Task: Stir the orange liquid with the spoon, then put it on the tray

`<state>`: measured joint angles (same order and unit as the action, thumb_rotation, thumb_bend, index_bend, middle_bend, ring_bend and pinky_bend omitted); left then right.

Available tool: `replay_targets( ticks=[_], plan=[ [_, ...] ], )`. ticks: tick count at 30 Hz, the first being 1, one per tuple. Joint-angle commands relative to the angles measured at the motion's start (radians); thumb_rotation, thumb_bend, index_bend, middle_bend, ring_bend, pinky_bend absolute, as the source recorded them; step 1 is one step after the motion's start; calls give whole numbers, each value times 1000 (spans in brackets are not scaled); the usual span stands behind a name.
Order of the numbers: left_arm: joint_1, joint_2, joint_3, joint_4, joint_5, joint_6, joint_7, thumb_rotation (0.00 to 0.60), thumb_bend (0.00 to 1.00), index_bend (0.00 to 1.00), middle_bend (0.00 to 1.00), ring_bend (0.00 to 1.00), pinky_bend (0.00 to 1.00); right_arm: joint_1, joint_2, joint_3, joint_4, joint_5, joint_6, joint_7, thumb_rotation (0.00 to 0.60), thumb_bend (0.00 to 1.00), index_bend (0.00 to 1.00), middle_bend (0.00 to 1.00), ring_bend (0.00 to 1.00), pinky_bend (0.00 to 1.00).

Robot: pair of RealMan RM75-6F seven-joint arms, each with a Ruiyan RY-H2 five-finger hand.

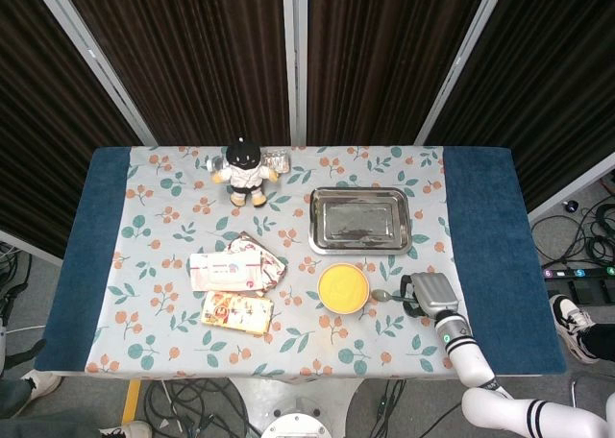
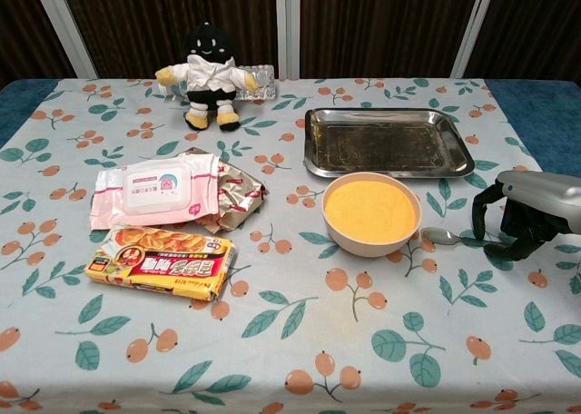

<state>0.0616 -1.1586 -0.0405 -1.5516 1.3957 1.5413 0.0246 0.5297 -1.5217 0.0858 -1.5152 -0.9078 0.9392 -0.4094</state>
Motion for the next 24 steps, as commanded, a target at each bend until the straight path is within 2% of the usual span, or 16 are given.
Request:
replay_targets(
  ticks=[1,15,24],
  plan=[
    [1,0,0,2,1,1,-1,600,65,234,122,102,114,1,1,-1,-2,-2,3,1,600,302,512,1000,1000,1000],
    [8,-3,3,9,0,4,-12,600,66,234,122,102,114,8,-4,-13,0,4,5,-8,600,303,484,1000,1000,1000],
    [14,-3,3,13,1,11,-17,600,66,235,122,102,114,11,4,-7,-13,-4,29,-12,600,350,575,1000,1000,1000]
  ],
)
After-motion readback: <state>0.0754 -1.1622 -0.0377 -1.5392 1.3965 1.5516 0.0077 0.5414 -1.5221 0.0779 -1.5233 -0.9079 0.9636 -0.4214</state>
